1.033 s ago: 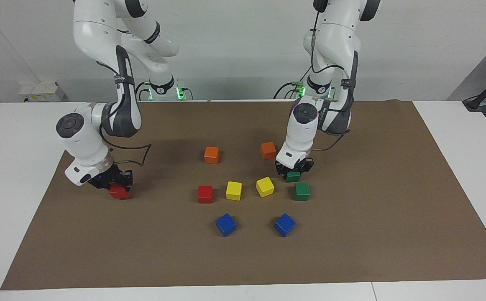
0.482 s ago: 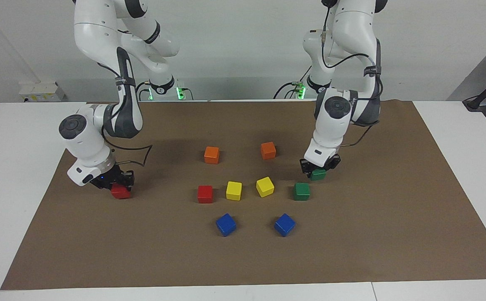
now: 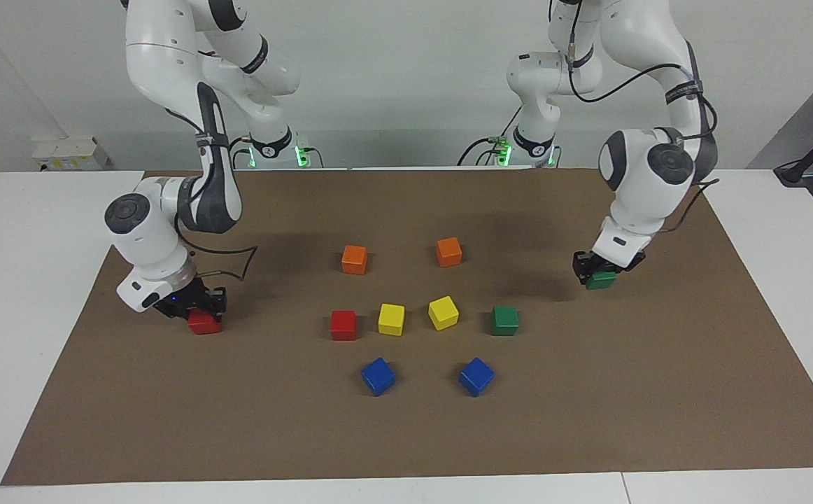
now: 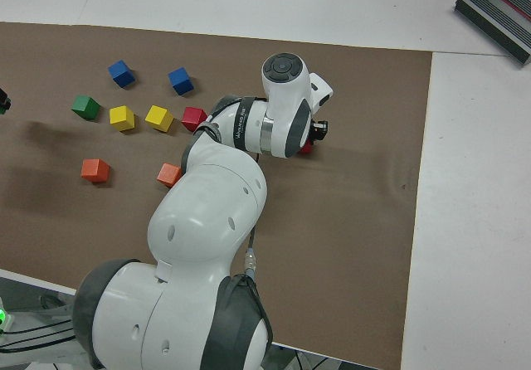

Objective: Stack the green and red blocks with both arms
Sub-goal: 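Carry the red cube outward with the right gripper while the left gripper follows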

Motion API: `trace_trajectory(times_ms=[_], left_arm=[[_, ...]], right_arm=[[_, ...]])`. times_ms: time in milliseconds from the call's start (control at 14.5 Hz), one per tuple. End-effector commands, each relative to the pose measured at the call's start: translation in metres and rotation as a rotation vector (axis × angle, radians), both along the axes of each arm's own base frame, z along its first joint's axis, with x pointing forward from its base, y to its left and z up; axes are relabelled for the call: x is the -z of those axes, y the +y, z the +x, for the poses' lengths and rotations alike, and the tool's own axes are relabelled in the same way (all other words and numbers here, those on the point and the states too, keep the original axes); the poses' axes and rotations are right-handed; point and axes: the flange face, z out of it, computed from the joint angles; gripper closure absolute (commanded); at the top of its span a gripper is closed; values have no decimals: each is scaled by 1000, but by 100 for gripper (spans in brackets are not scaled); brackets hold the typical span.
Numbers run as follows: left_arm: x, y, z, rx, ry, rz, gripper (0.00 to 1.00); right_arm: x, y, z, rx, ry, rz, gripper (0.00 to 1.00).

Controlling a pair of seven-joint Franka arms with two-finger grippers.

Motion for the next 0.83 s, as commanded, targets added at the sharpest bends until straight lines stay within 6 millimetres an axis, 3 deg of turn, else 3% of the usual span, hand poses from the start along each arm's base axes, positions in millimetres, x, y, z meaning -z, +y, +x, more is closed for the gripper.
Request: trace_trajectory(times_ms=[0, 138, 207, 275, 344, 551, 757], left_arm=[[-2, 59, -16, 36, 26, -23, 100], [5, 96, -27, 40, 38, -28, 100], [9, 107, -35, 35, 36, -28, 100], [15, 108, -38, 35, 28, -27, 100], [25, 107, -43, 36, 19, -26, 100], [47, 104, -54, 38, -1, -22, 100], [55, 97, -54, 55, 5, -24, 100]], right_arm=[[6, -1, -5, -8, -21, 11, 66], [7, -2, -5, -7, -29, 10, 29], [7, -5, -6, -2, -29, 10, 14], [7, -5, -6, -2, -27, 10, 5], [6, -5, -5, -2, -29, 10, 0], [-2, -5, -3, -2, -30, 10, 0], [-37, -3, 1, -4, -15, 10, 0]])
